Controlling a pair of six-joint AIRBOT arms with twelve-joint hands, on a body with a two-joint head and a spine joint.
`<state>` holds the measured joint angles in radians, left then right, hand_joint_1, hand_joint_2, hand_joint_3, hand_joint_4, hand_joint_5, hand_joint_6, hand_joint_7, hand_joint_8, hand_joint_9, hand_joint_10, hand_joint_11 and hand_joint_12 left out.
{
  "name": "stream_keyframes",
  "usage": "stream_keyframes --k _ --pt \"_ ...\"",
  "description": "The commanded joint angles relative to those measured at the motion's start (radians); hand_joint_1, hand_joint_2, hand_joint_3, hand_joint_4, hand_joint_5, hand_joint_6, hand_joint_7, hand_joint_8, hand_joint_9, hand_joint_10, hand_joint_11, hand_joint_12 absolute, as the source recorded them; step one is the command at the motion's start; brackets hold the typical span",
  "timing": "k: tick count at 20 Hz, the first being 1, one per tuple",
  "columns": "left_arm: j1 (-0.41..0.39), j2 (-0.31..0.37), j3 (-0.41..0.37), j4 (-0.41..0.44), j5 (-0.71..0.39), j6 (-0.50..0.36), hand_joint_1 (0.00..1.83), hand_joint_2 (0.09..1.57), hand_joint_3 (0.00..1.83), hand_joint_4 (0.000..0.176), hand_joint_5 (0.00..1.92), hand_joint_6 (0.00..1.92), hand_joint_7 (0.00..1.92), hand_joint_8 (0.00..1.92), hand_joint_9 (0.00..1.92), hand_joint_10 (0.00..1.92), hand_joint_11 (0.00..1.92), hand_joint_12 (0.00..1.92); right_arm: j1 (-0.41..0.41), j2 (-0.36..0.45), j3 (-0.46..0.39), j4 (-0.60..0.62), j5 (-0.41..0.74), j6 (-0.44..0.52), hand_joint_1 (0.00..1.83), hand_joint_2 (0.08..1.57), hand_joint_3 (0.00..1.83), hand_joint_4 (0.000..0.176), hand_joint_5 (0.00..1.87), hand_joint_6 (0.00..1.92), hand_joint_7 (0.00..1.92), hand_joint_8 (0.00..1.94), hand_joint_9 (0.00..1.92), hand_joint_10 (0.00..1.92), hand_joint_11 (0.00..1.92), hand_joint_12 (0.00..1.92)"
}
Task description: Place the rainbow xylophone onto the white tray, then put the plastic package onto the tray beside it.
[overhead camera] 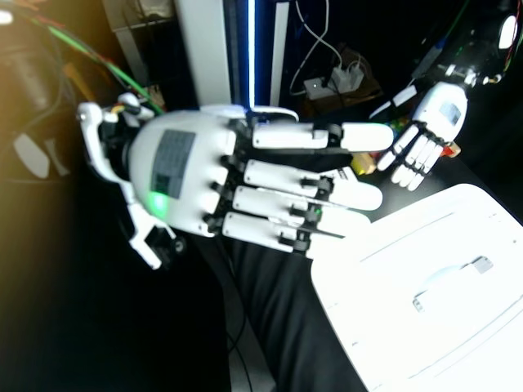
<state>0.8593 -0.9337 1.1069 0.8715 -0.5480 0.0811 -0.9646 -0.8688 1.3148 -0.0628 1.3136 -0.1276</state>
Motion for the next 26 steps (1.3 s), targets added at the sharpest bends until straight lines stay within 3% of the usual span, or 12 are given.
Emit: stream_keyframes --k 1,2,4,6,7,8,9,10,14,15,24,26 --pt "0.009 -0.016 0.003 0.003 -0.022 0.01 1.19 0.93 0.0 0.176 0.0 0.0 0.13 0.0 0.2 0.01 0.25 0.15 0.007 -0.001 -0.001 0.049 0.121 0.01 0.59 0.98 0.03 0.176 0.03 0.0 0.0 0.0 0.01 0.0 0.0 0.0" --pt "0.016 -0.02 0.005 0.0 -0.022 0.01 1.27 1.05 0.0 0.176 0.1 0.01 0.25 0.01 0.33 0.01 0.14 0.6 0.007 -0.001 -0.001 0.049 0.122 0.01 0.63 1.02 0.01 0.176 0.04 0.0 0.04 0.01 0.04 0.01 0.0 0.0" --pt "0.023 -0.03 0.012 -0.004 -0.018 0.01 1.3 1.14 0.0 0.176 0.3 0.02 0.43 0.02 0.56 0.06 0.22 1.1 0.007 -0.002 -0.002 0.049 0.124 0.01 0.67 1.05 0.02 0.176 0.03 0.0 0.04 0.0 0.03 0.0 0.0 0.0" --pt "0.024 -0.036 0.018 -0.012 -0.015 0.01 1.33 1.15 0.0 0.176 0.4 0.04 0.52 0.04 0.66 0.11 0.28 1.23 0.007 -0.002 -0.002 0.049 0.125 0.01 0.66 1.04 0.01 0.176 0.02 0.0 0.03 0.0 0.03 0.0 0.0 0.0" --pt "0.025 -0.039 0.021 -0.017 -0.015 0.01 1.54 1.18 0.0 0.135 0.49 0.13 0.56 0.16 0.65 1.22 0.36 1.36 0.007 -0.002 -0.002 0.049 0.125 0.01 0.63 1.03 0.01 0.176 0.01 0.0 0.02 0.0 0.02 0.0 0.0 0.0" --pt "0.026 -0.041 0.024 -0.021 -0.015 0.01 1.46 1.27 0.0 0.103 0.47 0.43 0.51 1.36 0.62 1.53 0.35 1.44 0.007 -0.002 -0.002 0.049 0.125 0.01 0.63 1.02 0.0 0.176 0.02 0.0 0.02 0.0 0.02 0.0 0.0 0.0" --pt "0.026 -0.043 0.026 -0.027 -0.015 0.013 1.44 1.32 0.0 0.065 0.4 0.8 0.46 1.66 0.54 1.69 0.31 1.59 0.007 -0.002 -0.002 0.049 0.126 0.01 0.62 1.05 0.01 0.176 0.01 0.0 0.01 0.0 0.03 0.0 0.0 0.0" --pt "0.028 -0.044 0.027 -0.053 -0.015 0.036 1.43 1.35 0.0 0.051 0.3 1.06 0.44 1.76 0.49 1.75 0.3 1.71 0.007 -0.002 -0.002 0.049 0.126 0.01 0.6 1.05 0.01 0.176 0.0 0.0 0.02 0.0 0.04 0.01 0.0 0.0" --pt "0.043 -0.044 0.03 -0.251 -0.039 0.198 1.42 1.36 0.0 0.086 0.18 1.35 0.4 1.82 0.49 1.75 0.27 1.73 0.007 -0.002 -0.002 0.049 0.128 0.01 0.65 1.05 0.0 0.176 0.01 0.0 0.03 0.0 0.01 0.0 0.0 0.0" --pt "0.044 -0.044 0.031 -0.279 -0.047 0.216 1.42 1.36 0.0 0.073 0.17 1.36 0.39 1.82 0.5 1.76 0.28 1.73 0.007 -0.002 -0.002 0.049 0.129 0.01 0.63 1.05 0.0 0.176 0.02 0.01 0.03 0.0 0.01 0.0 0.0 0.0" --pt "0.044 -0.055 0.044 -0.341 -0.071 0.263 1.43 1.33 0.0 0.062 0.17 1.34 0.41 1.76 0.57 1.71 0.44 1.61 0.007 -0.002 -0.002 0.049 0.132 0.009 0.68 1.07 0.01 0.176 0.04 0.01 0.05 0.0 0.02 0.0 0.0 0.0" --pt "0.042 -0.053 0.048 -0.353 -0.083 0.266 1.44 1.32 0.0 0.085 0.19 1.25 0.43 1.71 0.6 1.69 0.5 1.64 0.007 -0.002 -0.002 0.049 0.133 0.009 0.66 1.07 0.01 0.176 0.03 0.0 0.04 0.0 0.01 0.0 0.0 0.0"
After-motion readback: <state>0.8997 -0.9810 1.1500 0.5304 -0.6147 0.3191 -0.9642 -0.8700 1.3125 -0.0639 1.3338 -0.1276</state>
